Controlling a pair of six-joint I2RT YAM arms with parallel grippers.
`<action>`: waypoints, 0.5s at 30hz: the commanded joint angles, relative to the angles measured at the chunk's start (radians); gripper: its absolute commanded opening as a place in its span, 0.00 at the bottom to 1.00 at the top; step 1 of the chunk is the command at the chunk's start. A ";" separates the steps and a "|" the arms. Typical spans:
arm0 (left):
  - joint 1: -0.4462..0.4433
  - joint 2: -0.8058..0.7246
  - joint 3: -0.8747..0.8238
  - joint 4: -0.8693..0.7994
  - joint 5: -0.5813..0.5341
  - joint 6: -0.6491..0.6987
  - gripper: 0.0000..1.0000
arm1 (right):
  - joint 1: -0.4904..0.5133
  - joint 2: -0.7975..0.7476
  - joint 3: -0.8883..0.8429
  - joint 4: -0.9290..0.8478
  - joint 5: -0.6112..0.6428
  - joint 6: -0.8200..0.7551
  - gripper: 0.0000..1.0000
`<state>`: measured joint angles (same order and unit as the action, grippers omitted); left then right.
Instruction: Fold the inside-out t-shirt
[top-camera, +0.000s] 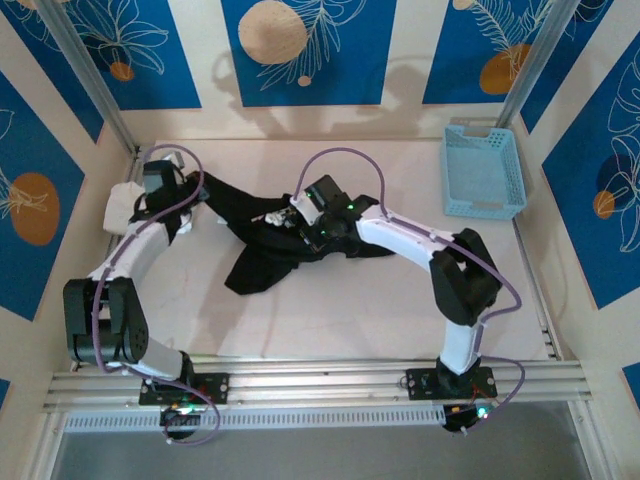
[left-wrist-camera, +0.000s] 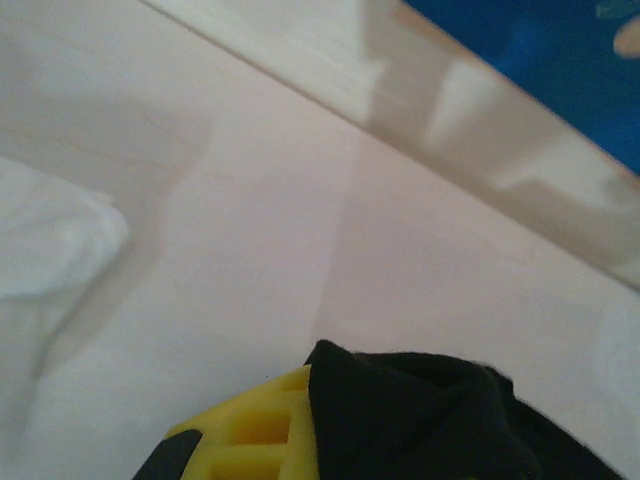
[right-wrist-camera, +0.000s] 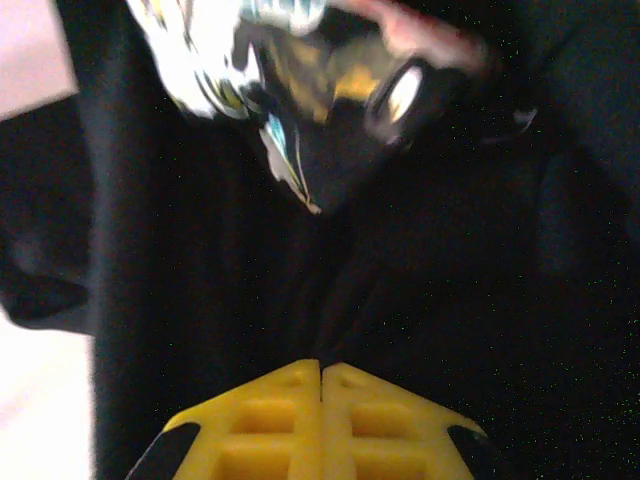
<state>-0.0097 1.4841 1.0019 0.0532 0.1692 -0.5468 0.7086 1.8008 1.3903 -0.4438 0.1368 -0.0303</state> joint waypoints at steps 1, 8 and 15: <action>-0.071 -0.011 -0.099 0.134 0.085 -0.018 0.00 | -0.040 -0.123 -0.045 0.231 -0.188 0.057 0.00; -0.230 -0.107 -0.282 0.307 0.121 -0.102 0.00 | -0.104 -0.150 -0.062 0.426 -0.365 0.196 0.00; -0.315 -0.175 -0.356 0.305 0.060 -0.091 0.00 | -0.168 -0.164 -0.080 0.592 -0.544 0.354 0.00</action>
<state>-0.3042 1.3411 0.6769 0.3061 0.2562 -0.6300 0.5591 1.6752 1.3186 -0.0006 -0.2680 0.2214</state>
